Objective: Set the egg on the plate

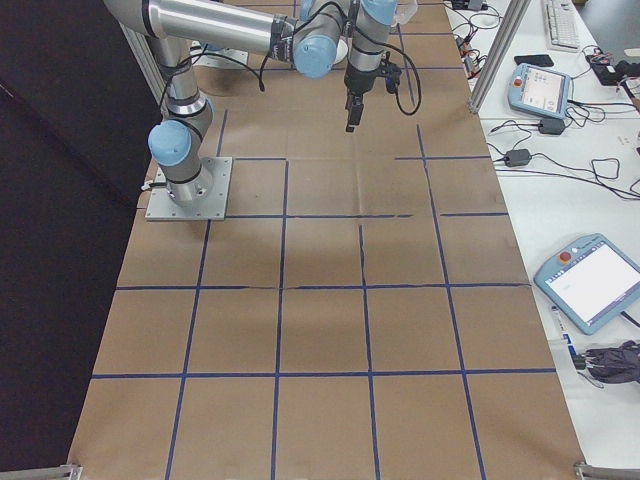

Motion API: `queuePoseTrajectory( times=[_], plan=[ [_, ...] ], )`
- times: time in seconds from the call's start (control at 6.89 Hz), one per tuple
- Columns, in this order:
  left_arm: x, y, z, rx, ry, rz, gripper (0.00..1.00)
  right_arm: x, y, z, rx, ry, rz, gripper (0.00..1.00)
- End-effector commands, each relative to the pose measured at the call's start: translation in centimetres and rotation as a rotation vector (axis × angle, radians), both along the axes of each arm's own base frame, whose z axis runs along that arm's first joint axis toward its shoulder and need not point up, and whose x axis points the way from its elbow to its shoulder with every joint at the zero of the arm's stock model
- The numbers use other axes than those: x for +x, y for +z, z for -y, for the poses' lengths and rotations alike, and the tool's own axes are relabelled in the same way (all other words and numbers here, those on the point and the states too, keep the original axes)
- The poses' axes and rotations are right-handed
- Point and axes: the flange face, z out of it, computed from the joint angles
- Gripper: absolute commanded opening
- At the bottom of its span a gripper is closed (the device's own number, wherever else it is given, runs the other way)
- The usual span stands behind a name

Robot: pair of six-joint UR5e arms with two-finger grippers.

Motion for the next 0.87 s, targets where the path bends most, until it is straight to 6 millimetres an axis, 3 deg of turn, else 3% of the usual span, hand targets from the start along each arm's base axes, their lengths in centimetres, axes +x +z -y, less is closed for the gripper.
queuePoseTrajectory(
  times=[0.0, 0.15, 0.29, 0.58, 0.73],
  plan=[
    [9.1, -0.8, -0.1, 0.016, -0.094, 0.017, 1.0, 0.0, 0.0, 0.0, 0.0, 0.0, 0.0, 1.0],
    [12.5, -2.9, 0.7, 0.049, -0.134, 0.008, 1.0, 0.0, 0.0, 0.0, -0.001, 0.0, 0.0, 1.0],
    [14.6, -3.0, 2.8, 0.043, -0.208, 0.021, 1.0, 0.0, 0.0, 0.0, 0.0, 0.0, 0.0, 1.0],
    [17.8, -5.5, 9.2, 0.063, -0.231, 0.013, 1.0, 0.0, 0.0, 0.0, 0.0, 0.0, 0.0, 1.0],
    [18.7, -8.0, 11.0, 0.084, -0.231, 0.001, 1.0, 0.0, 0.0, 0.0, 0.0, 0.0, 0.0, 1.0]
  ],
)
